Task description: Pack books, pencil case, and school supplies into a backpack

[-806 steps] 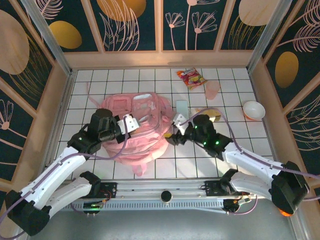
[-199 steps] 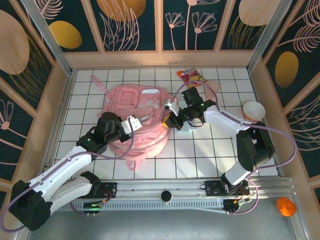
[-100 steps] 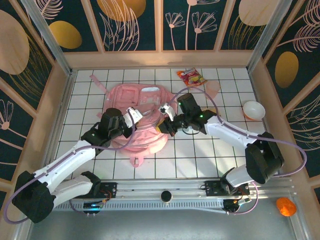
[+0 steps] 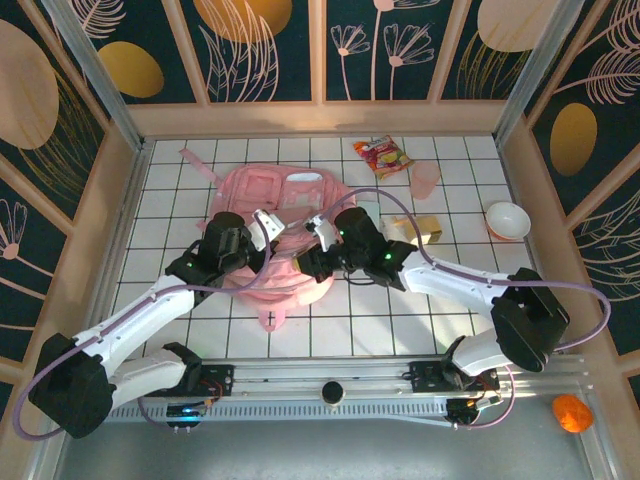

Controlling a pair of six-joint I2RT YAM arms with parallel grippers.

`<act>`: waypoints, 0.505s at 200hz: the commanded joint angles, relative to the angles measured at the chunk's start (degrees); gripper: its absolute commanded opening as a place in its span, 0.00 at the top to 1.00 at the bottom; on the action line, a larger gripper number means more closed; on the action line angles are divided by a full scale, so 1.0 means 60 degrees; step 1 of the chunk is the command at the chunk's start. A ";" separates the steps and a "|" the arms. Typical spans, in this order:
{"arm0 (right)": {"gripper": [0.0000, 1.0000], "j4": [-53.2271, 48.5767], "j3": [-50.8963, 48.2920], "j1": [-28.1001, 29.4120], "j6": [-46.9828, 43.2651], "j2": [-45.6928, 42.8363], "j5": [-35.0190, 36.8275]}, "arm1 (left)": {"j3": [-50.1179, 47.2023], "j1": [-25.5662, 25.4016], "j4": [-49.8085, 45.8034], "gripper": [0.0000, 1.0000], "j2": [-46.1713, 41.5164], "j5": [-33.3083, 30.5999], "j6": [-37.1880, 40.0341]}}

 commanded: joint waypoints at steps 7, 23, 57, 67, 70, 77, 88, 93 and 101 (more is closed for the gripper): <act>0.83 0.0653 0.0130 0.0648 -0.0195 -0.0429 -0.0815 | 0.0325 0.0022 0.1791 1.00 -0.0131 0.0399 -0.0171; 0.68 -0.0349 0.0257 0.0580 -0.0990 -0.0918 -0.0453 | 0.0148 0.0034 0.1819 1.00 -0.0326 0.0588 0.0264; 0.46 -0.2255 0.0577 -0.0282 -0.2663 -0.1941 -0.0270 | -0.0113 0.0105 0.1648 1.00 -0.0676 0.1327 0.1198; 0.43 -0.2683 0.0696 -0.0661 -0.3201 -0.2151 -0.0270 | -0.0149 0.0109 0.1607 1.00 -0.0764 0.1475 0.1447; 0.42 -0.2783 0.0731 -0.0765 -0.3447 -0.2191 -0.0256 | -0.0154 0.0119 0.1567 1.00 -0.0793 0.1546 0.1543; 0.40 -0.3040 0.0801 -0.0980 -0.3962 -0.2265 -0.0169 | -0.0165 0.0121 0.1492 1.00 -0.0857 0.1757 0.1758; 0.37 -0.3297 0.0881 -0.1223 -0.4748 -0.2276 0.0090 | -0.0187 0.0134 0.1456 1.00 -0.0958 0.1969 0.1972; 0.36 -0.3385 0.0915 -0.1293 -0.5166 -0.2251 0.0245 | -0.0187 0.0135 0.1445 1.00 -0.1002 0.2057 0.2037; 0.35 -0.3528 0.0994 -0.1369 -0.5848 -0.2142 0.0487 | -0.0208 0.0139 0.1401 1.00 -0.1084 0.2292 0.2220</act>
